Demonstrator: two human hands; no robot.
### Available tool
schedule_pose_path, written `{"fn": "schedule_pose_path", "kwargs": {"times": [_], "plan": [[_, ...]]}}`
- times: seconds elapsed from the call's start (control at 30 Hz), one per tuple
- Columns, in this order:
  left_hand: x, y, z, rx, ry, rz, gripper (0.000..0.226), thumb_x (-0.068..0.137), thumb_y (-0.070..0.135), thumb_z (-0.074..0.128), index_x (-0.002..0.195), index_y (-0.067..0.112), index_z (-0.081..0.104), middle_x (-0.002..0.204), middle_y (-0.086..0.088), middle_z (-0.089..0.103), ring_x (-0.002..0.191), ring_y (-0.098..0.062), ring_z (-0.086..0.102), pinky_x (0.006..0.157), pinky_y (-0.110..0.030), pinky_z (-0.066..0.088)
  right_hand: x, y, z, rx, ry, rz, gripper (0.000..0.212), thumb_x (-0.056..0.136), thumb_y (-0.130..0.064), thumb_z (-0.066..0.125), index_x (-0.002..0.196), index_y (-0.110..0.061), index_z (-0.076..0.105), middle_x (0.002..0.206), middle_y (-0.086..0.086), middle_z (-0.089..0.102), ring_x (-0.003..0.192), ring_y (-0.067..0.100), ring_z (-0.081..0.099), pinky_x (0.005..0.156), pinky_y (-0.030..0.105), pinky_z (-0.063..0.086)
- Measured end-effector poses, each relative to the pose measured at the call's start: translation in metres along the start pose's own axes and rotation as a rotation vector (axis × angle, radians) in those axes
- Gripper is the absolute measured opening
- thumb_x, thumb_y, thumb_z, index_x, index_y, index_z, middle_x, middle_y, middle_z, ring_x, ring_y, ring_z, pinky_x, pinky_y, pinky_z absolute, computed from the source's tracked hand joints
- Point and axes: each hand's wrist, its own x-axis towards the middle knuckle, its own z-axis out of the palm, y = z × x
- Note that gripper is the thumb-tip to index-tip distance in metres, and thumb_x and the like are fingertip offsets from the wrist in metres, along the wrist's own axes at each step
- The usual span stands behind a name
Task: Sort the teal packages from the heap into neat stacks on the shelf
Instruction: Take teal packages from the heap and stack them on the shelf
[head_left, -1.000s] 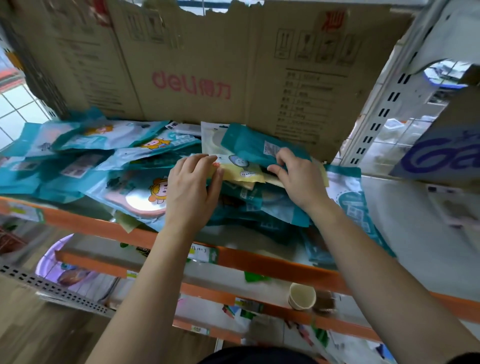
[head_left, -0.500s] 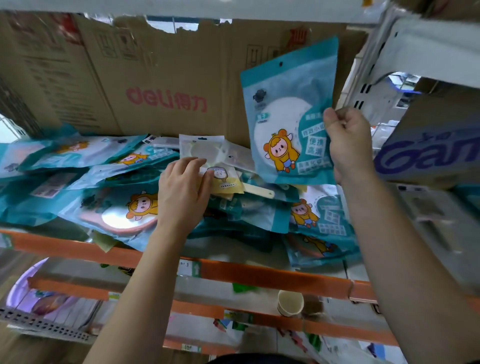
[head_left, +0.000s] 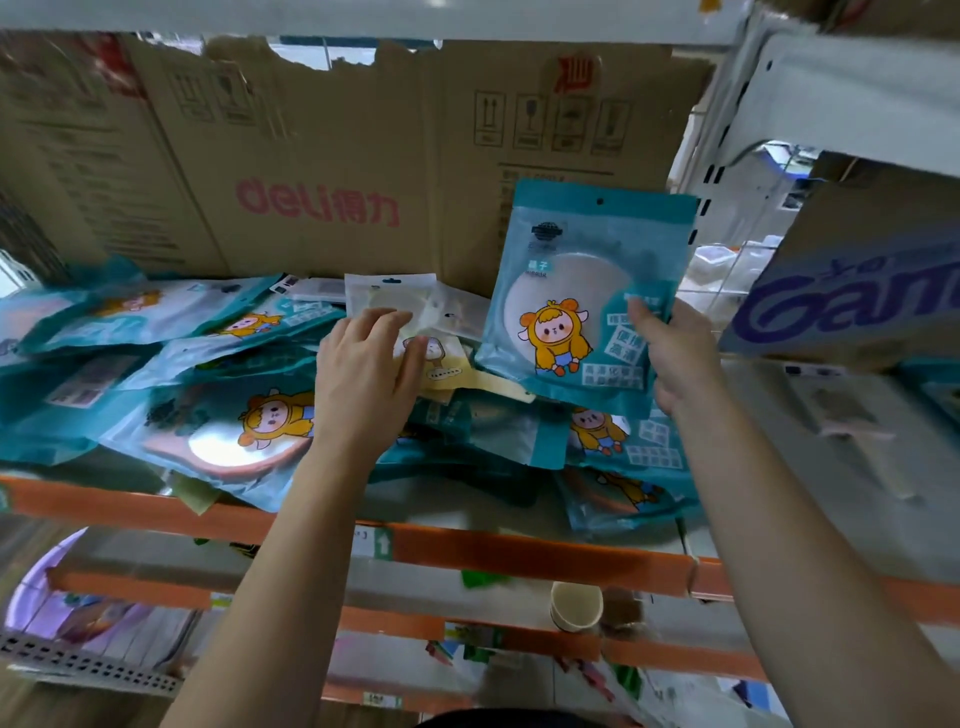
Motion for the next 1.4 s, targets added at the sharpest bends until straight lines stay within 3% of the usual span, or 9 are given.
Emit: {"fn": "schedule_pose_path", "kwargs": {"times": [0.27,0.53,0.63,0.83,1.0,1.17,1.3,1.4], "plan": [[0.000,-0.003,0.003,0.015,0.005,0.007,0.045,0.098,0.041,0.040,0.121,0.010,0.063,0.123,-0.009,0.062,0.111,-0.032,0.055,0.092,-0.044,0.039,0.000,0.011,-0.016,0.093,-0.026,0.071,0.015,0.100,-0.024,0.051,0.095,-0.018,0.063,0.090,0.001,0.073,0.081,0.018,0.070,0.076,0.038,0.057],[0.010,-0.053,-0.033,0.107,0.104,-0.065,0.048,0.097,0.040,0.040,0.118,0.005,0.064,0.115,-0.017,0.065,0.105,-0.038,0.057,0.088,-0.045,0.043,-0.013,0.003,0.047,0.107,-0.224,0.088,0.014,0.099,-0.021,0.052,0.096,-0.012,0.063,0.080,0.000,0.074,0.071,0.014,0.071,0.066,0.032,0.057],[0.010,-0.085,-0.051,0.135,0.146,-0.172,0.046,0.094,0.037,0.045,0.116,0.002,0.065,0.111,-0.022,0.065,0.103,-0.041,0.057,0.087,-0.046,0.044,-0.017,0.000,0.072,0.124,-0.296,0.097,0.014,0.099,-0.021,0.052,0.093,-0.013,0.063,0.072,-0.004,0.074,0.067,0.012,0.071,0.058,0.028,0.056],[0.010,-0.159,-0.083,0.153,0.189,-0.437,0.035,0.097,0.029,0.053,0.116,0.003,0.067,0.108,-0.023,0.064,0.104,-0.040,0.057,0.089,-0.043,0.043,-0.020,-0.013,0.112,0.147,-0.372,0.102,0.014,0.099,-0.021,0.053,0.094,-0.013,0.063,0.076,-0.003,0.074,0.070,0.013,0.072,0.057,0.029,0.058],[0.014,-0.196,-0.085,0.083,0.100,-0.595,0.032,0.097,0.018,0.047,0.118,0.001,0.065,0.116,-0.026,0.061,0.112,-0.040,0.053,0.094,-0.044,0.042,-0.018,-0.021,0.133,0.120,-0.374,0.111,0.015,0.098,-0.025,0.053,0.100,-0.013,0.063,0.094,0.003,0.072,0.083,0.019,0.071,0.069,0.036,0.058],[0.025,-0.203,-0.079,-0.076,0.070,-0.809,0.038,0.097,0.031,0.045,0.123,0.011,0.064,0.123,-0.015,0.064,0.119,-0.033,0.053,0.098,-0.037,0.039,-0.014,-0.018,0.136,0.089,-0.357,0.117,0.015,0.097,-0.026,0.055,0.099,-0.015,0.063,0.094,0.002,0.073,0.082,0.016,0.072,0.064,0.033,0.058],[0.031,-0.204,-0.074,-0.079,0.210,-0.786,0.035,0.098,0.027,0.049,0.108,0.002,0.071,0.107,-0.021,0.070,0.106,-0.037,0.059,0.085,-0.035,0.043,-0.012,-0.016,0.133,0.087,-0.335,0.121,0.013,0.097,-0.026,0.056,0.094,-0.015,0.064,0.085,-0.001,0.073,0.077,0.014,0.072,0.061,0.031,0.059],[0.030,-0.197,-0.075,-0.074,0.391,-0.714,0.035,0.095,0.031,0.057,0.107,0.003,0.073,0.103,-0.017,0.073,0.100,-0.029,0.066,0.089,-0.033,0.046,-0.011,-0.013,0.130,0.081,-0.328,0.128,0.014,0.096,-0.026,0.057,0.094,-0.015,0.064,0.085,-0.001,0.073,0.077,0.014,0.072,0.066,0.033,0.059]]}}
